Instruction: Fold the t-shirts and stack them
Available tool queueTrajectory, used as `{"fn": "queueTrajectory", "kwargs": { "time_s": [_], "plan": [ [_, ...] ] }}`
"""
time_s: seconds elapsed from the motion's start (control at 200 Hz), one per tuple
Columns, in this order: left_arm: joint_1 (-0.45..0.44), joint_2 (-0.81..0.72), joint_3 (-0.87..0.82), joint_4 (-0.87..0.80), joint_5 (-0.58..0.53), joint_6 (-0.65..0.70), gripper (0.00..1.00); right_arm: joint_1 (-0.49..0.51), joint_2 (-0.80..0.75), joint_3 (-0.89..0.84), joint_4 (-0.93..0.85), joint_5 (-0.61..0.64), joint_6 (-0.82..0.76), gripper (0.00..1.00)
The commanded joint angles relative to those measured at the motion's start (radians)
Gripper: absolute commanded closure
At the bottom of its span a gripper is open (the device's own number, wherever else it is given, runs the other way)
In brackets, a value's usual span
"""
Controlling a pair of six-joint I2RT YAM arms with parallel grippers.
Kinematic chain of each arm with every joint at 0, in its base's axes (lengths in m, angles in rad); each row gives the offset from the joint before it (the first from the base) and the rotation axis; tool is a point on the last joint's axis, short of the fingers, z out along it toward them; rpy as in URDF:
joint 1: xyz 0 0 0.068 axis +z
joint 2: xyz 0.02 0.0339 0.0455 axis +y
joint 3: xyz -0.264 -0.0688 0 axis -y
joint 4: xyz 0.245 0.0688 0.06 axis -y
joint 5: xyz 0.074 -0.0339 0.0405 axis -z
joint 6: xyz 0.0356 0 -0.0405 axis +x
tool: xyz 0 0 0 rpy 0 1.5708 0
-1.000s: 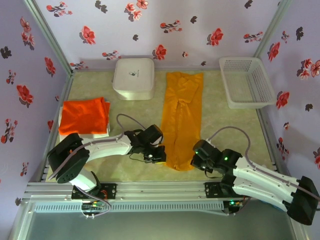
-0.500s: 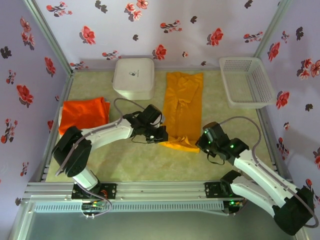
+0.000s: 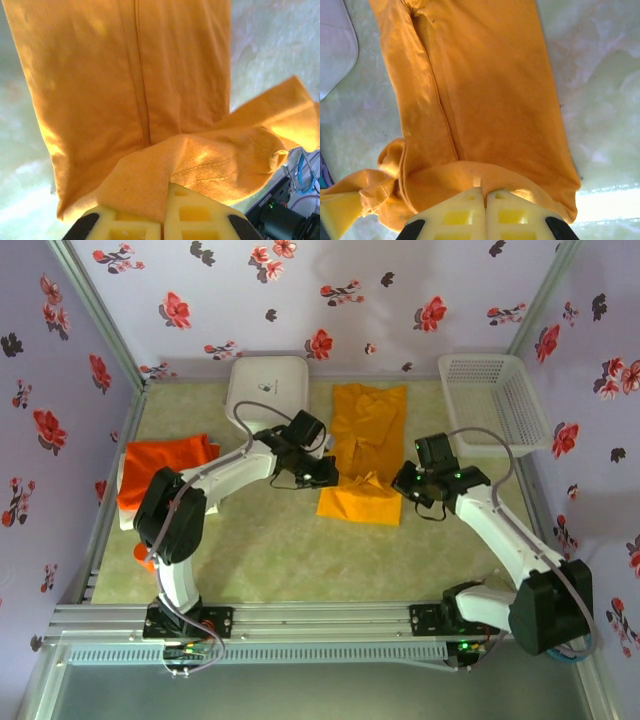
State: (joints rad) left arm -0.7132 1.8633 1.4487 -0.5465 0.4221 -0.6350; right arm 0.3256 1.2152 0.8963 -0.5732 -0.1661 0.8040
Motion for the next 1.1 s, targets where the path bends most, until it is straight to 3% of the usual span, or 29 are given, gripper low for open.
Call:
{"fn": "queueTrajectory", "kwargs": {
  "time_s": [0.0, 0.325, 1.095],
  "plan": [
    [0.025, 0.059, 0.097, -0.059, 0.011, 0.094, 1.00, -0.041, 0.053, 0.049, 0.041, -0.065, -0.074, 1.00],
    [0.064, 0.180, 0.260, -0.104, 0.032, 0.145, 1.00, -0.125, 0.211, 0.173, 0.076, -0.122, -0.120, 1.00],
    [0.120, 0.371, 0.455, -0.118, 0.054, 0.201, 1.00, -0.196, 0.490, 0.325, 0.153, -0.191, -0.136, 1.00]
  ]
}}
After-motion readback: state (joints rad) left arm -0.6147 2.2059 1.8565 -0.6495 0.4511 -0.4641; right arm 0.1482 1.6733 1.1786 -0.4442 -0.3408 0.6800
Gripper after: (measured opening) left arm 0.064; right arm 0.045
